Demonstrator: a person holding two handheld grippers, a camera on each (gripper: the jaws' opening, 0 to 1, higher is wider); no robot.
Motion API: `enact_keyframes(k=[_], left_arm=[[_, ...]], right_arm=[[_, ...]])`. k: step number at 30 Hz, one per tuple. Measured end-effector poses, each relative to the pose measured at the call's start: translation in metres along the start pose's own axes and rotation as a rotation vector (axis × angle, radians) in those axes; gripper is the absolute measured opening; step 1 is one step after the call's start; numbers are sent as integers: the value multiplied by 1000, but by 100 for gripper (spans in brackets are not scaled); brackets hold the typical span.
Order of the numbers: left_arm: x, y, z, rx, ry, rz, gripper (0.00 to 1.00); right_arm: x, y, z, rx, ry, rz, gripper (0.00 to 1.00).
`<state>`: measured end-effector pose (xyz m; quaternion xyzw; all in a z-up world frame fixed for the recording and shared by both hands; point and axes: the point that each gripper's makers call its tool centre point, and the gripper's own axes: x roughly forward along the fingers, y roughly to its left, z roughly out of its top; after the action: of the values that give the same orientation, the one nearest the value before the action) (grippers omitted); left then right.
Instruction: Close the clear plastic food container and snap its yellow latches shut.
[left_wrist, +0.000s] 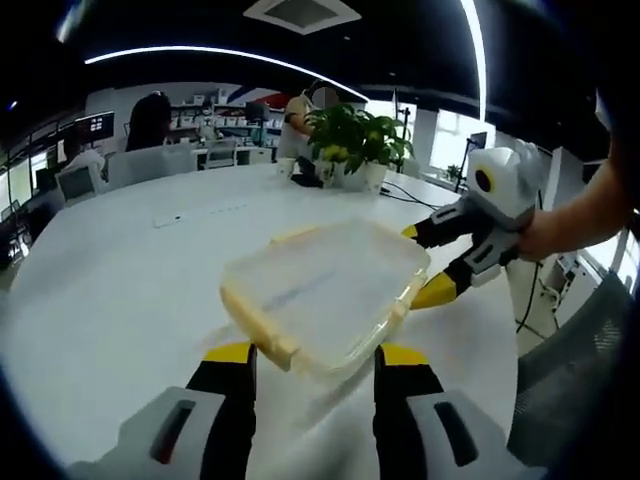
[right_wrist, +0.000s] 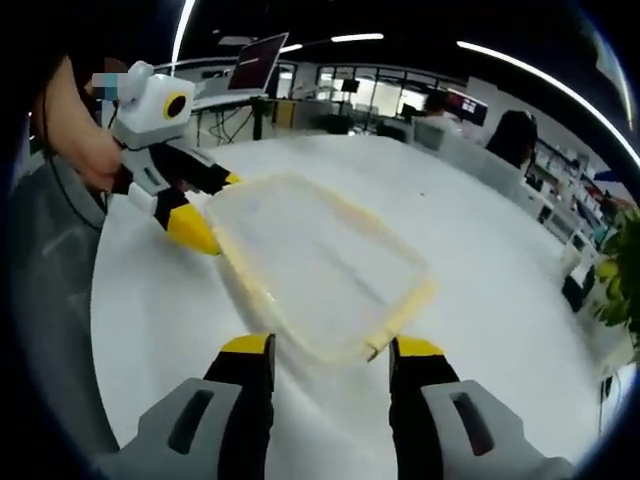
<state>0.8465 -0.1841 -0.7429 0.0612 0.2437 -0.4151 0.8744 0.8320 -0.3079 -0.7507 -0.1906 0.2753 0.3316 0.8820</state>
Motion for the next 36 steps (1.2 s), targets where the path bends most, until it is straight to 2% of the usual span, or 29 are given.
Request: enact_keyframes(k=[3, 11, 23, 36], left_arm=[[-5, 4, -3, 33, 13, -2, 41], [-19, 22, -11, 49, 27, 19, 39], [-39, 46, -21, 49, 36, 49, 39], [-52, 68, -26, 39, 36, 90, 39]], right_arm=[[3, 3, 4, -5, 4, -3, 42], [15, 20, 16, -8, 7, 13, 40], [30, 41, 33, -24, 16, 22, 37], [49, 51, 48, -31, 12, 32, 35]])
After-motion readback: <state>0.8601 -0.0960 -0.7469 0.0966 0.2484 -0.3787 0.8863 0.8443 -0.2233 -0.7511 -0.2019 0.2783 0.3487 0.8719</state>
